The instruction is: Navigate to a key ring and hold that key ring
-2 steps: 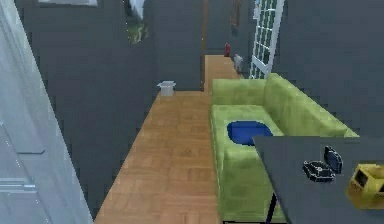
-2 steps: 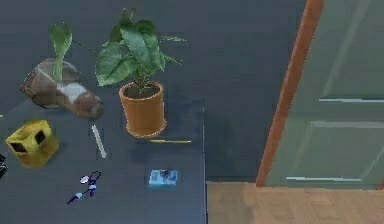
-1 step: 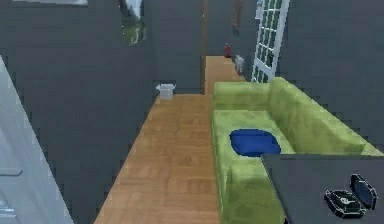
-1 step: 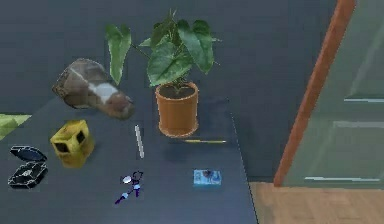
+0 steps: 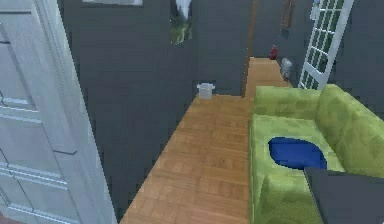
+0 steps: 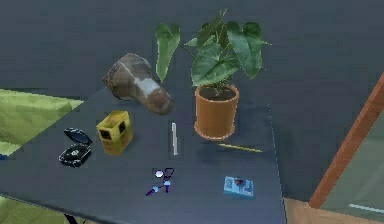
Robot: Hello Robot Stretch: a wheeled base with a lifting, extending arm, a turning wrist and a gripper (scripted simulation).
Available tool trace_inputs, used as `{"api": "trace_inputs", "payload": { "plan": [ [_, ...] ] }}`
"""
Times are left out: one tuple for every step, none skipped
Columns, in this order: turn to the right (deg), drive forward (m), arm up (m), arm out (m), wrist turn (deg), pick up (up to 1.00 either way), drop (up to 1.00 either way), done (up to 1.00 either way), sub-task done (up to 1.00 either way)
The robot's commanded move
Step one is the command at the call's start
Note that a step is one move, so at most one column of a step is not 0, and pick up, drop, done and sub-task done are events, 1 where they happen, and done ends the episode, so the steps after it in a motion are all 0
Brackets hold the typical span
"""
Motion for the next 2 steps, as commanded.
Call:
{"api": "trace_inputs", "payload": {
  "plan": [
    [0.0,0.00,0.50,0.00,0.0,0.00,0.00,0.00,0.00],
    [0.0,0.00,0.38,0.00,0.0,0.00,0.00,0.00,0.00]
  ]
}}
